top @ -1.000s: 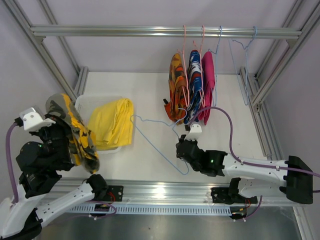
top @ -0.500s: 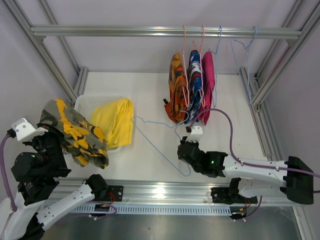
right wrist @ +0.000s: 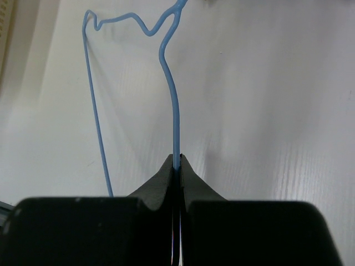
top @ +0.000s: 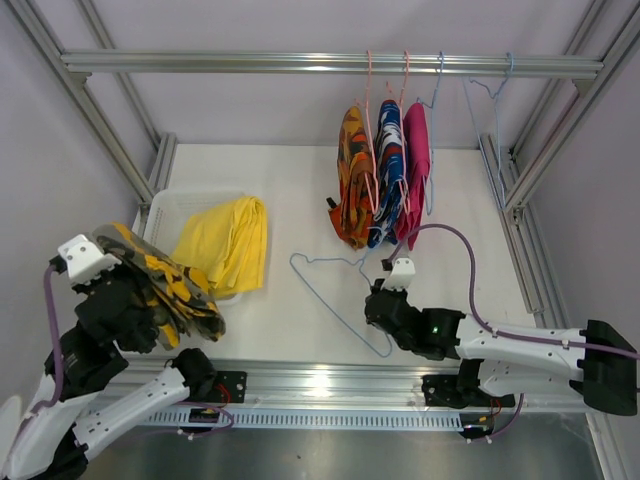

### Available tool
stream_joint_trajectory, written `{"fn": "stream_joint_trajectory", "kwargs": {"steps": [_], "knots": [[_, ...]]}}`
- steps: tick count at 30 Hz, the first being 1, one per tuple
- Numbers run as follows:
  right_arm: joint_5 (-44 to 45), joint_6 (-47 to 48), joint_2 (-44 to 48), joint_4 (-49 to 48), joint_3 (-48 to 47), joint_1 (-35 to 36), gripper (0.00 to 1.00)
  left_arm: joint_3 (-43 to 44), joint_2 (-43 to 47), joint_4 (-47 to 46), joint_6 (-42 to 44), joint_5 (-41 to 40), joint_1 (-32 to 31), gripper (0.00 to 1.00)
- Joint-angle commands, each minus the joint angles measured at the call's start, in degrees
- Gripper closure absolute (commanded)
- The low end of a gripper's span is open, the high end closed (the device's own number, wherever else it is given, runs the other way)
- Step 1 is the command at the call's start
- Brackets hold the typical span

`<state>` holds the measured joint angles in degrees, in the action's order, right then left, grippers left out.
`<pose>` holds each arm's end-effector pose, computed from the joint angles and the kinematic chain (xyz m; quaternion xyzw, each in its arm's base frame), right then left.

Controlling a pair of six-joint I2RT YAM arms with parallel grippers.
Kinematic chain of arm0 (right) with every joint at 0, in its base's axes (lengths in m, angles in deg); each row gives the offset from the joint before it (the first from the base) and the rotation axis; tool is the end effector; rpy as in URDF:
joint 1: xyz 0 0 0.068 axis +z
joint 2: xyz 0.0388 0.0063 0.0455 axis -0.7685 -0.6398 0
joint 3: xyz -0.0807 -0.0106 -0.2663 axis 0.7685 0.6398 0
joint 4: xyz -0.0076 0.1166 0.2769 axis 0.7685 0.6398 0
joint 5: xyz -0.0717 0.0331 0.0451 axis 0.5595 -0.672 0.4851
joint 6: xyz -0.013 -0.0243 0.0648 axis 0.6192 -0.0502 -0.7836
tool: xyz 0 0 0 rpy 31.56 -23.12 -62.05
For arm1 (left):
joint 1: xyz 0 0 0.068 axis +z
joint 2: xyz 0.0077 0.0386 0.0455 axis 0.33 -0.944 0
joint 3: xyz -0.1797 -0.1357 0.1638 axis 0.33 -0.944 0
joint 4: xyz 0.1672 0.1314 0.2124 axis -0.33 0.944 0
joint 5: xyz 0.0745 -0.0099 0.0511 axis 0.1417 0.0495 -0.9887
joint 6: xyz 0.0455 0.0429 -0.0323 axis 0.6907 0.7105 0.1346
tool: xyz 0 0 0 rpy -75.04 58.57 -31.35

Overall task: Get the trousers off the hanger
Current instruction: Remove the trousers from the hanger, then place the trousers in the bin.

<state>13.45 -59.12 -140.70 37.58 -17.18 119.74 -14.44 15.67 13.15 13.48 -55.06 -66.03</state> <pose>0.1241 0.2267 0.1937 -0.0324 0.8697 0.1611 0.4654 0.0746 0.0037 0.4252 -0.2693 0.6571 0.1500 0.6879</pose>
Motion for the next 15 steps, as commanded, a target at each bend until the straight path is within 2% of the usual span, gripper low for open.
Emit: {"fn": "stream_joint_trajectory", "kwargs": {"steps": [1,3,7,10,15], "knots": [[1.08,-1.89,2.74,-0.90,1.19,-0.17,1.00,0.35,-4.20,3.30,-8.74,-0.84,2.71,1.00],[0.90,-1.97,3.45,-0.81,1.98,-0.17,1.00,-0.53,-5.44,1.90,-9.35,3.61,5.44,0.99],[1.08,-2.06,5.90,-0.11,3.21,-0.17,1.00,-0.63,-8.95,2.50,-12.16,14.94,17.72,0.99],[1.34,-2.06,7.31,0.42,3.92,-0.35,1.00,-1.24,-12.12,1.54,-13.31,19.45,23.10,0.99],[0.99,-1.89,9.87,0.42,5.50,-0.70,1.00,0.60,-19.83,-0.31,-15.68,24.64,25.75,0.99]]}}
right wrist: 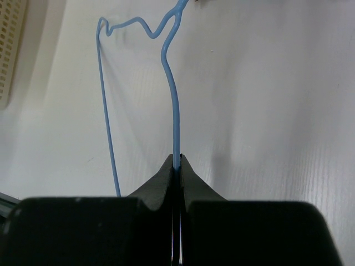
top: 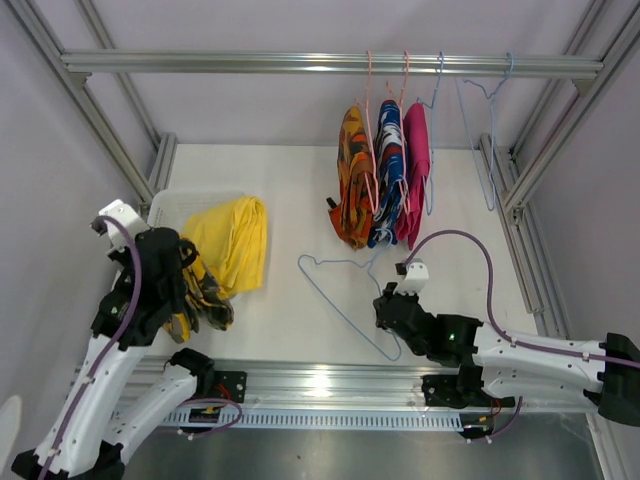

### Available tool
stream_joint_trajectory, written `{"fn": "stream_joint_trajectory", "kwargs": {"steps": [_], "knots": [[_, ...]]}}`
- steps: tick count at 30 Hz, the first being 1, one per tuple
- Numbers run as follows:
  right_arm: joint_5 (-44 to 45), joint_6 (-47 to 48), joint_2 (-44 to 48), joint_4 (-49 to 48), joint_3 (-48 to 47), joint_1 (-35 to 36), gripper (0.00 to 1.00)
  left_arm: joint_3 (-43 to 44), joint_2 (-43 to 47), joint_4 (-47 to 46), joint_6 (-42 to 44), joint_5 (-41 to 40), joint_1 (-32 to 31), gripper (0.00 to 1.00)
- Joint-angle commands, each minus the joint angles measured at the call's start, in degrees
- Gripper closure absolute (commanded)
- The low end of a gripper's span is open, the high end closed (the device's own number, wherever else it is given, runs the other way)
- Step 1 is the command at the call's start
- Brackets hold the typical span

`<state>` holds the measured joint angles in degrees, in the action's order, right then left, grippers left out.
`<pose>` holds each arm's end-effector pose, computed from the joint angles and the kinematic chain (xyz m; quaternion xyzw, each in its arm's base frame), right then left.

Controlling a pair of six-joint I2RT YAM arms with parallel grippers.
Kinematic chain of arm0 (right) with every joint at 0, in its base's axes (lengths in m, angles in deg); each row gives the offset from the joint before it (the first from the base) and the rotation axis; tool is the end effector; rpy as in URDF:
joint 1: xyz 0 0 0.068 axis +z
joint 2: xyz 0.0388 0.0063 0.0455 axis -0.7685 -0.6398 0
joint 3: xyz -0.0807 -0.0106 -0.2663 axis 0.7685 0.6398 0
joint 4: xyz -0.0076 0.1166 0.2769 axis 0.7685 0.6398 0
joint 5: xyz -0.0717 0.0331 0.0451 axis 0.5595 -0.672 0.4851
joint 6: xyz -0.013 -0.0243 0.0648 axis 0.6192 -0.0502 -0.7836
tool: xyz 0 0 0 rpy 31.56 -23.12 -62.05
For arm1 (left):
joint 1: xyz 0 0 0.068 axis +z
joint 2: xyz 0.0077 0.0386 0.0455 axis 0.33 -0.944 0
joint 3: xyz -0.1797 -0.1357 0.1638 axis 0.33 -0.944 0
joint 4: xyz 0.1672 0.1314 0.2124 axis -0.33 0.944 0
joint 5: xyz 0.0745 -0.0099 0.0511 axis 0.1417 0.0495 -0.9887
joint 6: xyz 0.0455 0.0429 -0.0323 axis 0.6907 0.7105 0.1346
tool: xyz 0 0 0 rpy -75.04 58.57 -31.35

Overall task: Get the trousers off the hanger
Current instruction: Place the trousers in the bin.

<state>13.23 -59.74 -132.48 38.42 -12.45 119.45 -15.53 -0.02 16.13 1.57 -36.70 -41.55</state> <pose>0.1165 0.2034 0.1934 -0.0177 0.8628 0.1821 0.4713 0.1569 -0.0088 0.3888 -0.3058 0.7039 0.2098 0.6059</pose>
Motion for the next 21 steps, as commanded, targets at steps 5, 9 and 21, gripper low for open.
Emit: {"fn": "stream_joint_trajectory", "kwargs": {"steps": [5,9,21], "knots": [[1.21,-0.75,2.17,0.29,1.22,-0.76,1.00,6.35,-13.03,-3.89,-6.49,8.31,1.37,0.99],[0.51,-0.13,4.19,1.87,1.13,-0.94,1.00,9.78,-21.11,-3.98,-8.69,8.58,1.37,0.99],[0.68,-2.59,13.16,9.87,2.45,-0.15,1.00,19.98,-36.09,-6.09,-6.59,15.43,1.45,0.01]]}}
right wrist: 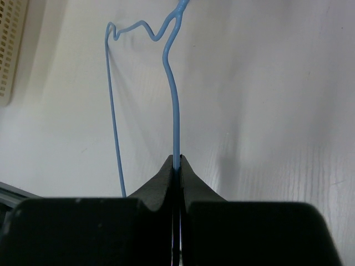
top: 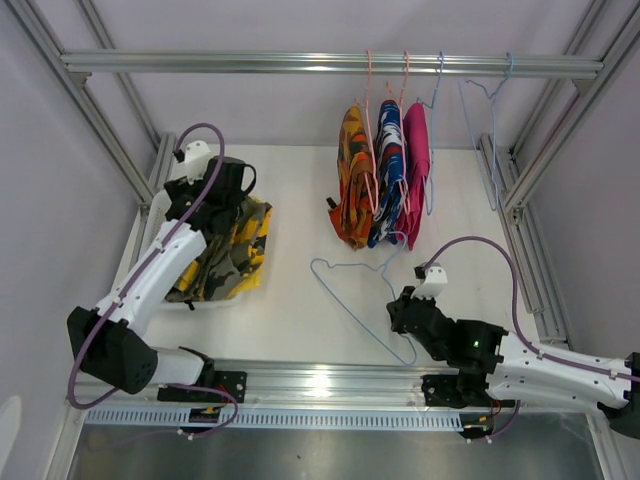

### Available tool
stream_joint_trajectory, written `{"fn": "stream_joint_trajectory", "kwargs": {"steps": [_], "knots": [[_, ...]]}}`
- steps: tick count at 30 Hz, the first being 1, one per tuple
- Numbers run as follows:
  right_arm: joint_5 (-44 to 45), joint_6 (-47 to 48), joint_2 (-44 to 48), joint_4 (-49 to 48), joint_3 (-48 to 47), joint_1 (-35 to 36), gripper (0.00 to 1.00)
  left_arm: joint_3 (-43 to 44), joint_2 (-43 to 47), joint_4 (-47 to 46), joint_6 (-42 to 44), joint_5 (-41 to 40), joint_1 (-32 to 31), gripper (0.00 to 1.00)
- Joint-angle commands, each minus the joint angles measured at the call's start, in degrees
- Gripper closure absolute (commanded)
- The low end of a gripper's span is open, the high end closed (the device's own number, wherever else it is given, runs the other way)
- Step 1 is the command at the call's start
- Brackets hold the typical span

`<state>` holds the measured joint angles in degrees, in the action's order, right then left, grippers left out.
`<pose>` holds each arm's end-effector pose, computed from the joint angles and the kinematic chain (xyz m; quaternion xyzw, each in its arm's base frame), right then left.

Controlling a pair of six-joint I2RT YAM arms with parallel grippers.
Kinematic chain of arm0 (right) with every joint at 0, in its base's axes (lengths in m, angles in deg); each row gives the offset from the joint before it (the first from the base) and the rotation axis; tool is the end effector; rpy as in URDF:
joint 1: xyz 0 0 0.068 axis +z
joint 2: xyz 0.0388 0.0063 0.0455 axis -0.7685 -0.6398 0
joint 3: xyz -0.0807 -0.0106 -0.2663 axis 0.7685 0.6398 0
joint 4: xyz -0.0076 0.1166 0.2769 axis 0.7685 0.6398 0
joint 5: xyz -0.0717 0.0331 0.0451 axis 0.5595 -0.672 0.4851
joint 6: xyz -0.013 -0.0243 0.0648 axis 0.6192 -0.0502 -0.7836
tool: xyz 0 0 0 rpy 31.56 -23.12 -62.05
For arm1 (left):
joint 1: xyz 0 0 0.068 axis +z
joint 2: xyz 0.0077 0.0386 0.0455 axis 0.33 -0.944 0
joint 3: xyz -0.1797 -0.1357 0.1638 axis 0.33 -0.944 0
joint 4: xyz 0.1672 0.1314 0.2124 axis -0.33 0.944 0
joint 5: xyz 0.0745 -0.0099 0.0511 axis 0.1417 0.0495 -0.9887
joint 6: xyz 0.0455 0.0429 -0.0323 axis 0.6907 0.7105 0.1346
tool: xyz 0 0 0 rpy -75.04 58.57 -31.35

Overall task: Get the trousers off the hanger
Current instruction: Place the trousers in the bin.

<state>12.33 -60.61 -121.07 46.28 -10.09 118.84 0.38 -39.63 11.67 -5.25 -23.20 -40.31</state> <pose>0.1066 0.1732 0.2036 -0.0062 0.8611 0.1959 0.4691 0.3255 -0.0783 0.3386 -0.2475 0.8108 0.1786 0.4995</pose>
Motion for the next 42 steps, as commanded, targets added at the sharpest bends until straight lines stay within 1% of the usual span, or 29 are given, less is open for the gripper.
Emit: {"fn": "stream_joint_trajectory", "kwargs": {"steps": [1,7,10,12,15,16,18,19,23,26,28,32,33,35,37,40,42], "knots": [[1.58,-1.72,1.84,2.01,0.09,0.55,1.00,4.06,4.58,-1.46,0.67,2.01,0.03,0.01],[1.40,-1.28,0.96,0.60,-0.61,0.90,1.00,0.64,14.24,-1.72,3.66,2.10,0.29,0.01],[1.23,-1.37,0.61,0.51,-1.05,1.60,1.00,-2.70,16.54,-1.63,2.88,3.59,1.52,0.01],[1.40,-1.45,0.61,0.77,-1.31,2.30,1.00,-5.24,16.46,-1.46,1.30,5.95,2.31,0.01],[2.28,-1.98,0.87,2.27,-2.02,3.36,1.00,-10.25,14.88,-1.63,-3.35,9.82,3.63,0.01],[2.46,-2.07,1.14,2.71,-2.63,3.54,1.00,-12.35,14.27,-2.42,-5.80,10.79,3.81,0.01],[3.24,-2.16,1.40,4.64,-3.51,4.15,1.00,-15.87,12.16,-4.09,-7.84,13.25,4.25,0.01],[3.60,-2.16,2.01,5.34,-4.64,4.41,1.00,-18.76,11.19,-5.66,-9.50,16.05,4.42,0.01],[5.53,-1.98,3.77,9.73,-7.72,5.56,1.00,-22.39,5.57,-8.31,-13.56,21.16,4.60,0.00],[7.20,-1.37,5.00,12.02,-9.83,6.09,1.00,-24.40,5.38,-10.68,-14.88,25.47,4.43,0.01],[7.64,-1.02,5.44,12.90,-10.80,6.26,1.00,-24.24,6.26,-10.60,-15.23,26.27,4.16,0.01],[8.96,1.35,5.45,14.92,-14.14,6.26,1.00,-19.50,11.08,-5.08,-13.22,22.42,2.50,0.01],[9.22,2.40,5.10,15.36,-16.24,6.26,1.00,-15.92,13.53,-2.45,-11.90,21.88,2.06,0.01],[9.66,3.72,4.31,16.24,-18.44,6.35,1.00,-12.74,16.01,-0.50,-10.32,21.44,2.05,0.01],[9.49,6.44,3.16,16.59,-21.78,6.44,1.00,-10.18,19.42,1.26,-7.77,21.52,2.05,0.01],[8.26,10.22,2.02,17.73,-26.26,6.88,1.00,-6.41,22.42,2.93,-4.43,23.19,2.05,0.01],[7.73,12.24,1.32,19.22,-29.59,7.75,1.00,-5.43,23.48,3.28,-1.70,24.68,1.88,0.00]]}}
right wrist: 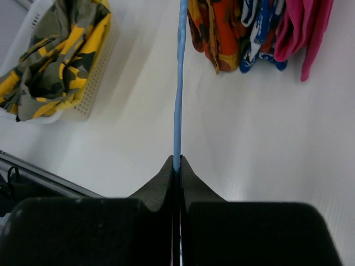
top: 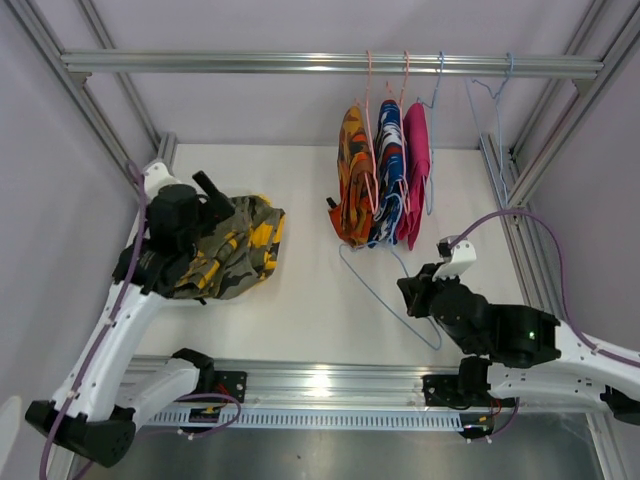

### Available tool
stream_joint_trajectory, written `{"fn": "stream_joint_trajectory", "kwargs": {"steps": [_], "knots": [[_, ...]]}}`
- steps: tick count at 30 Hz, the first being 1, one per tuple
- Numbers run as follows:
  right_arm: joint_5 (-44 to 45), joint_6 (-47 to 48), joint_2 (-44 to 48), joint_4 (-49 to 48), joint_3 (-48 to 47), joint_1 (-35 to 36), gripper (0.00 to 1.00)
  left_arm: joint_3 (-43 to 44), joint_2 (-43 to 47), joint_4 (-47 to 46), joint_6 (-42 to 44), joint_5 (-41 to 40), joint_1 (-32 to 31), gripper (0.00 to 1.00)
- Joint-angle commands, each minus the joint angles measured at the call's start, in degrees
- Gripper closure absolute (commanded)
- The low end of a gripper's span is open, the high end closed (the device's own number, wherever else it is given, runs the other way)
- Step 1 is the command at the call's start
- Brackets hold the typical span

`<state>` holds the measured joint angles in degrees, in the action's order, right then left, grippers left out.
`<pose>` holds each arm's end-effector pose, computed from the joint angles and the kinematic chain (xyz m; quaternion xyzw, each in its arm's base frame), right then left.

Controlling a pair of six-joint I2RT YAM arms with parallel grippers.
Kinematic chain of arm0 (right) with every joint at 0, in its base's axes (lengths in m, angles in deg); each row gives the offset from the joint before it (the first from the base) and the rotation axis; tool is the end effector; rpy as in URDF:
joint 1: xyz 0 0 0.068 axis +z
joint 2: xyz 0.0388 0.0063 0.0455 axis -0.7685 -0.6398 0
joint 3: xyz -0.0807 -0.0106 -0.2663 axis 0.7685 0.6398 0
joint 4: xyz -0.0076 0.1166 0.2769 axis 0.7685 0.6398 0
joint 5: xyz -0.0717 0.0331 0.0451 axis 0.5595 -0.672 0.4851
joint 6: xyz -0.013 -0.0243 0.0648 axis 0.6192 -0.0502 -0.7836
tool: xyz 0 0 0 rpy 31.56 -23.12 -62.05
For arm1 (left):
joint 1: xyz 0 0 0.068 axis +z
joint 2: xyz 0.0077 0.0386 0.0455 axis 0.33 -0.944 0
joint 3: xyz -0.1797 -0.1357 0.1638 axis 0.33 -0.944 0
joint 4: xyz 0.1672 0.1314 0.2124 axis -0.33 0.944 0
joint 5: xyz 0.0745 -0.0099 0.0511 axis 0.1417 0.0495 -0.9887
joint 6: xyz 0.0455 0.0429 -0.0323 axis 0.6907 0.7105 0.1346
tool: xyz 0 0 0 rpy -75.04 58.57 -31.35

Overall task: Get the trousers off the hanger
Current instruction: Place the trousers in the bin.

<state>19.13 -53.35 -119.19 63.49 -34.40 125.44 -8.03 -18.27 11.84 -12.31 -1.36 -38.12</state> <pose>0.0846 0.1594 0.3446 -0.0459 0.8181 0.2207 0.5291 0.2461 -0.0558 0.3759 -0.2654 0.8048 -0.0561 0.5279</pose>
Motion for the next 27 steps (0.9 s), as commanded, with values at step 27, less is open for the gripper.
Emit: {"fn": "stream_joint_trajectory", "kwargs": {"steps": [27], "knots": [[21.76,11.77,-32.01,1.40,-29.82,27.88,1.00,-11.51,19.88,-11.74,16.79,8.57,-1.71,0.01]]}}
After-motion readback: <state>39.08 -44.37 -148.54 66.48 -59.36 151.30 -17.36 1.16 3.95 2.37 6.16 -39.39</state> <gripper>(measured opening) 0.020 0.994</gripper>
